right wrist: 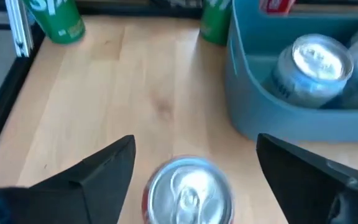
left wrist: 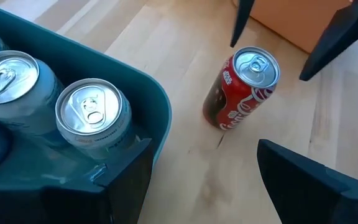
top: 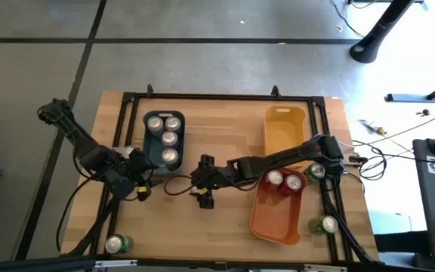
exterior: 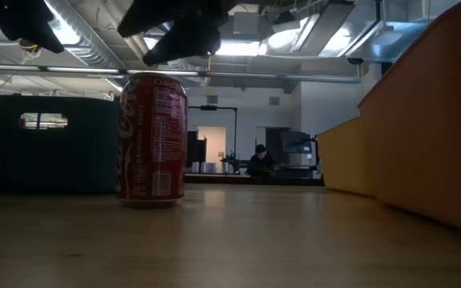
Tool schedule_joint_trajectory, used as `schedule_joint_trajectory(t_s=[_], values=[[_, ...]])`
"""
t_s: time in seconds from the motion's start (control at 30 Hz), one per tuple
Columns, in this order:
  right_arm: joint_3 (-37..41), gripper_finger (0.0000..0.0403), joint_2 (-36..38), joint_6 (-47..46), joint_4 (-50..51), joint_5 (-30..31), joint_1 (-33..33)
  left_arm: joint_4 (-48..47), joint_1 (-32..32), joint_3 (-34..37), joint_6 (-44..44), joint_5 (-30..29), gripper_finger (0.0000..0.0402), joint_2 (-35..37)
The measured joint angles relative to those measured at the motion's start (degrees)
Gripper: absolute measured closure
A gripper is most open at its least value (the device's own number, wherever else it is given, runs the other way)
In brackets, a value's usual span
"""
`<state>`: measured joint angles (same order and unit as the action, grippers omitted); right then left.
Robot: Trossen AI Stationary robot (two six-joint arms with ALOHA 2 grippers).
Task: Sort soda cans
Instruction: Put the top red soda can into the orange bin
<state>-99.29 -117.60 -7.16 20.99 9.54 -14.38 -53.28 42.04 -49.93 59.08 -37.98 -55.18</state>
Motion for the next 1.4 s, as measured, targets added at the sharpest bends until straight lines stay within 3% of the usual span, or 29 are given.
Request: schedule_joint_trajectory(t_s=[1.4], values=[[0.26, 0.0077, -5.77, -7.41, 3.0, -0.74, -0.2, 0.21, -0.02, -0.01, -2.27, -0.12, 0.0125, -0.07]])
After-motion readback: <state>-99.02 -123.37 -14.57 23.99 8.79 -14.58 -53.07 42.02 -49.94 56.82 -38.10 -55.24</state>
